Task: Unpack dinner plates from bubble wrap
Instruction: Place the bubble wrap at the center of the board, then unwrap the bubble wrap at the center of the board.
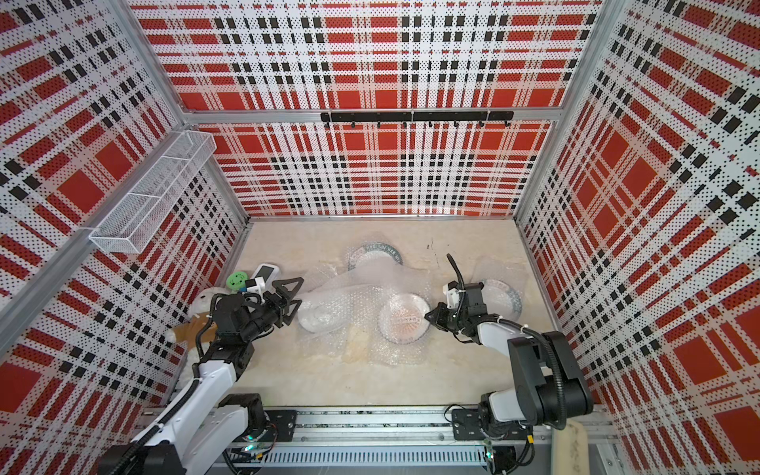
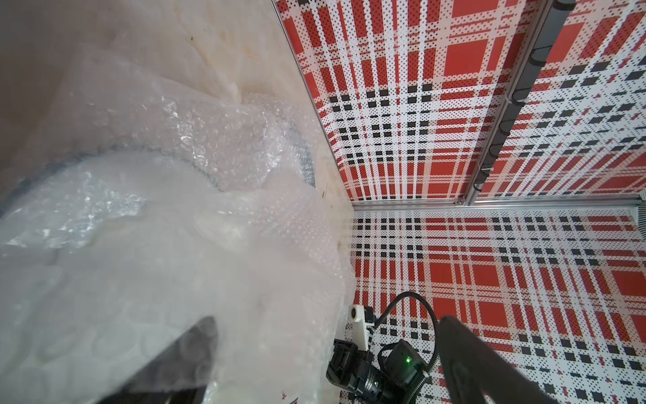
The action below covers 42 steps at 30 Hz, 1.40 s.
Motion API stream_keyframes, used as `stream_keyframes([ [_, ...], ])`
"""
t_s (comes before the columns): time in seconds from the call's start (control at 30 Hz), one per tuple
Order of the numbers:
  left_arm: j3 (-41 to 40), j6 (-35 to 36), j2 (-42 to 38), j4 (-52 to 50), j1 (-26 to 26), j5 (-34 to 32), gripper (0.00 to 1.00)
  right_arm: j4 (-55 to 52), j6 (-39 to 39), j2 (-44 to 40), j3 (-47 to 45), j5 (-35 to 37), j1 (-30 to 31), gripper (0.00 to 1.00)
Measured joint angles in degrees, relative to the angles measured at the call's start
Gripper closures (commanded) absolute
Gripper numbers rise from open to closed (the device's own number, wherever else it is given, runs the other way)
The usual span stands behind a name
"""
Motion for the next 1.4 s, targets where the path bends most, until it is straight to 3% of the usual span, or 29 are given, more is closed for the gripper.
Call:
stream_keyframes([
  [0.1,0.9,0.2,1.6,-0.7,-0.9,-0.5,0.06,0.3,0.0,0.1,0.0,-0.2,0.0,1.00],
  [0.17,1.4,0.3,2.8,-1.1,-2.2,-1.2,0.15,0.3,0.0,0.1,0.0,-0.2,0.0,1.00],
  [0.23,1.6,0.5,4.1,-1.5,-3.7,-2.3,0.32,0.3,0.0,0.1,0.0,-0.2,0.0,0.97],
  [0.33,1.9,1.0,5.5,-2.1,-5.4,-3.5,0.63,0.3,-0.1,0.1,0.0,-0.1,0.0,0.84],
  [0.43,2.4,1.7,5.4,-2.9,-5.9,-4.2,0.82,0.0,-0.8,0.2,0.0,0.5,0.0,0.74],
  [0.63,3.5,4.1,3.2,-4.3,-6.7,-5.2,1.00,0.9,-0.9,2.2,0.2,0.6,0.0,0.59],
  [0.8,4.6,7.2,3.1,-5.1,-8.9,-4.7,1.00,4.6,0.9,4.1,0.2,-1.3,0.0,0.43],
  [0.93,6.3,10.1,3.7,-6.4,-12.6,-4.0,1.00,2.3,1.5,4.3,2.6,0.3,0.0,0.22],
  [1.07,11.1,14.2,4.8,-8.8,-16.7,-3.0,1.00,-6.3,1.3,2.8,7.9,7.5,-1.3,0.14],
  [1.23,18.6,20.8,7.6,-11.4,-24.8,-3.4,1.00,-15.6,1.1,-6.6,10.3,13.1,-6.7,0.07],
  [1.4,22.3,25.6,14.4,-12.6,-34.4,-4.9,1.00,-22.2,-0.3,-16.2,16.6,12.7,-6.8,0.00],
])
